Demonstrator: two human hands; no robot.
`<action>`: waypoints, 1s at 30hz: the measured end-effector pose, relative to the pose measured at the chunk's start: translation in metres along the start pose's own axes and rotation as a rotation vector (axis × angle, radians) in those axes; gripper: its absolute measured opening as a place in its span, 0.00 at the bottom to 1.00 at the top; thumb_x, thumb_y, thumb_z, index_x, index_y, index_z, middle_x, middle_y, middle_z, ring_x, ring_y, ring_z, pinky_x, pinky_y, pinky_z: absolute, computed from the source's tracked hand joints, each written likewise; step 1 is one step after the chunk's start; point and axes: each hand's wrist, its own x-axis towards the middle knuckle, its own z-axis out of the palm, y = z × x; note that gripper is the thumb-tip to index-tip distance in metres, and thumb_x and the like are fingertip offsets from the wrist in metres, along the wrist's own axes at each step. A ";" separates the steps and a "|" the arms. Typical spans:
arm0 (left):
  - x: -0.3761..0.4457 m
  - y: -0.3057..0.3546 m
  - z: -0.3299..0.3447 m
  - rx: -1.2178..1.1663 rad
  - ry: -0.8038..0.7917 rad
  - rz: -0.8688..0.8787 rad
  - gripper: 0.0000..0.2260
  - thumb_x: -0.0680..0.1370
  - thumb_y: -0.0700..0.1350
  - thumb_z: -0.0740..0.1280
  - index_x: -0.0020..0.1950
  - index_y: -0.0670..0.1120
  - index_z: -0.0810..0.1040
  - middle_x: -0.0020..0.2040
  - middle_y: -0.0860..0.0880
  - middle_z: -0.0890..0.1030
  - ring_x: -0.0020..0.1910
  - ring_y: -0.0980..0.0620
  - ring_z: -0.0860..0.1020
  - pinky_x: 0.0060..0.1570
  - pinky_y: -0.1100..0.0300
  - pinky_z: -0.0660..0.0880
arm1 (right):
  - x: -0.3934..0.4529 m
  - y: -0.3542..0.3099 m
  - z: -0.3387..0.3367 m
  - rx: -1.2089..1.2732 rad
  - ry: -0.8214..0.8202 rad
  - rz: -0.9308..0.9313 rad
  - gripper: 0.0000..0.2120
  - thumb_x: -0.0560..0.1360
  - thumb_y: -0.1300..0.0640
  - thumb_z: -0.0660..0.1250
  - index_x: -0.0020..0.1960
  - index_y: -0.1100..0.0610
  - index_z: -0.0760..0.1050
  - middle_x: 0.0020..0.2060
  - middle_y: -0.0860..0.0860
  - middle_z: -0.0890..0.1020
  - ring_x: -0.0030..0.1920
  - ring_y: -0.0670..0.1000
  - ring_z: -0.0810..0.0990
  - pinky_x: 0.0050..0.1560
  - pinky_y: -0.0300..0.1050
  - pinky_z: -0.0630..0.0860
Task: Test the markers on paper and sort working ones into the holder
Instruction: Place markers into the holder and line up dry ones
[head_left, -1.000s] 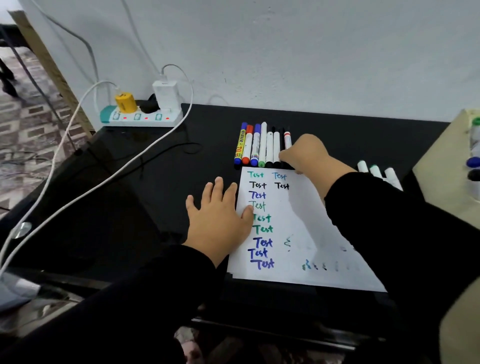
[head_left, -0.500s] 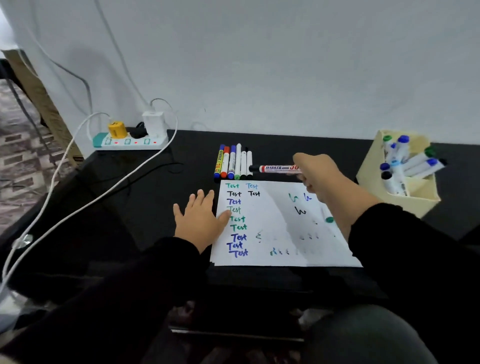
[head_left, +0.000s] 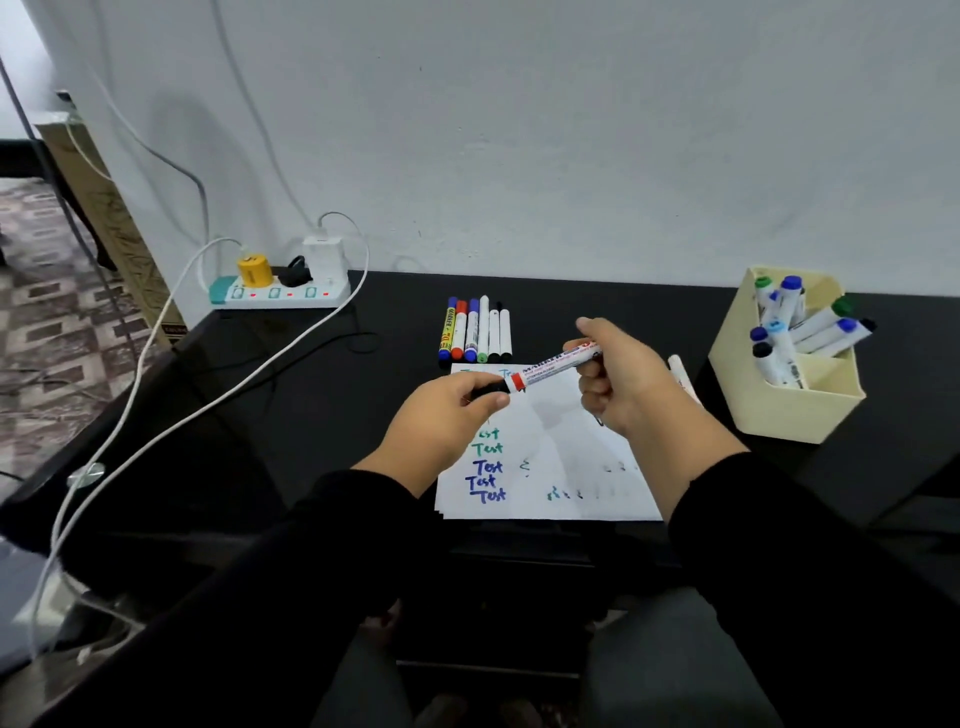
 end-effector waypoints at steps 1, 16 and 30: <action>0.000 0.001 0.001 -0.003 -0.011 -0.010 0.14 0.78 0.49 0.65 0.64 0.51 0.76 0.49 0.52 0.80 0.51 0.50 0.79 0.54 0.53 0.75 | -0.001 0.004 0.005 -0.024 -0.019 0.016 0.16 0.75 0.48 0.66 0.34 0.57 0.76 0.24 0.49 0.66 0.23 0.46 0.58 0.22 0.35 0.55; 0.009 0.008 -0.004 -0.049 -0.153 -0.042 0.08 0.77 0.49 0.66 0.48 0.46 0.81 0.39 0.48 0.81 0.39 0.53 0.78 0.54 0.52 0.76 | -0.003 0.014 0.035 -0.052 -0.081 -0.008 0.14 0.77 0.60 0.61 0.33 0.57 0.66 0.16 0.48 0.63 0.17 0.44 0.57 0.21 0.36 0.58; 0.008 0.014 -0.001 0.331 -0.060 0.027 0.13 0.80 0.53 0.59 0.47 0.46 0.78 0.45 0.44 0.81 0.46 0.46 0.79 0.47 0.51 0.75 | 0.007 0.007 0.055 -0.074 0.076 0.123 0.02 0.75 0.60 0.60 0.47 0.59 0.69 0.29 0.51 0.67 0.26 0.46 0.62 0.27 0.38 0.62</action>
